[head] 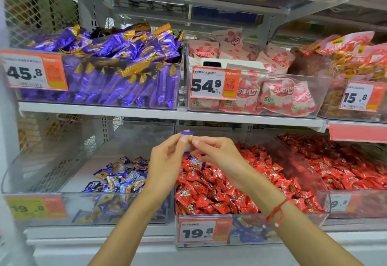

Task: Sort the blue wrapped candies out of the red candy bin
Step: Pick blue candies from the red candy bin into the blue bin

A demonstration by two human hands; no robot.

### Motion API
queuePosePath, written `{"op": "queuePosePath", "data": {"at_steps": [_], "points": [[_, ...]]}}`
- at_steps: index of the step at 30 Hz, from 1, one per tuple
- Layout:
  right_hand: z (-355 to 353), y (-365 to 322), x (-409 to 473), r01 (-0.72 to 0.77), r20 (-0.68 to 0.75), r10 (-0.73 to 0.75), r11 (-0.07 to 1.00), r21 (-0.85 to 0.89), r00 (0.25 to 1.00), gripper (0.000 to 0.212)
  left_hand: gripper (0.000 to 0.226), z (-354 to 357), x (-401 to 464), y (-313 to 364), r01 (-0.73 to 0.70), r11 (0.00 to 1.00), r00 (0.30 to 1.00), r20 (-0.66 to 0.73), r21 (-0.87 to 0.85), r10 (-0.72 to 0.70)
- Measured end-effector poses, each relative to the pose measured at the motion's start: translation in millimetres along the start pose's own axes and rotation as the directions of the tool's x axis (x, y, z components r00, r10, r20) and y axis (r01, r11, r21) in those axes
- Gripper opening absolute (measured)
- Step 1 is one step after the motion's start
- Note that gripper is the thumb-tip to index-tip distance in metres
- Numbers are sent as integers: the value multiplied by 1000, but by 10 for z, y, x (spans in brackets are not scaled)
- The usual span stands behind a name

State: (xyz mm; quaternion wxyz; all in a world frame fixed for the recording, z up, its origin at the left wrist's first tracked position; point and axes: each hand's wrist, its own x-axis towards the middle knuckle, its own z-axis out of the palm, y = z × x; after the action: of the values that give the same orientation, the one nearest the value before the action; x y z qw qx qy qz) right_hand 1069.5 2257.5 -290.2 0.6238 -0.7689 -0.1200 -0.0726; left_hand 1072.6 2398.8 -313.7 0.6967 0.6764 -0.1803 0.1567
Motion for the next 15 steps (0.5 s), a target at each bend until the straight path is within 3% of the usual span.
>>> {"op": "queuePosePath", "data": {"at_steps": [2,4,6,7,9,11,13,15], "points": [[48,70,94,13,-45,-11,999,34,999,23,24,-97,5,-62,33,999,993,-109,-15,-34],[12,266,271,23,-174,-65,972,-233,983,25,26,-196,25,-118,96,995,979,-178,-9,-96],[-44,490,425,-4,-90,-67,779,-627,994,24,26,-252,45,-151,175,984,967,-185,-5,-173],[-61,585,485,-6,-2,7,667,-745,1000,24,26,-265,61,-156,204,979,963,-181,2,-201],[-73,698,576,-17,55,124,515,-857,991,27,26,-271,95,-148,236,972,957,-175,2,-232],[-66,677,619,-50,5,130,416,-908,992,27,27,-263,124,-132,249,968,954,-167,-7,-247],[-80,664,629,-74,-38,92,432,-899,995,23,25,-258,130,-124,254,967,957,-150,27,-247],[-128,646,580,-110,-105,43,593,-797,994,23,23,-259,130,-113,248,967,962,-131,52,-240]]}}
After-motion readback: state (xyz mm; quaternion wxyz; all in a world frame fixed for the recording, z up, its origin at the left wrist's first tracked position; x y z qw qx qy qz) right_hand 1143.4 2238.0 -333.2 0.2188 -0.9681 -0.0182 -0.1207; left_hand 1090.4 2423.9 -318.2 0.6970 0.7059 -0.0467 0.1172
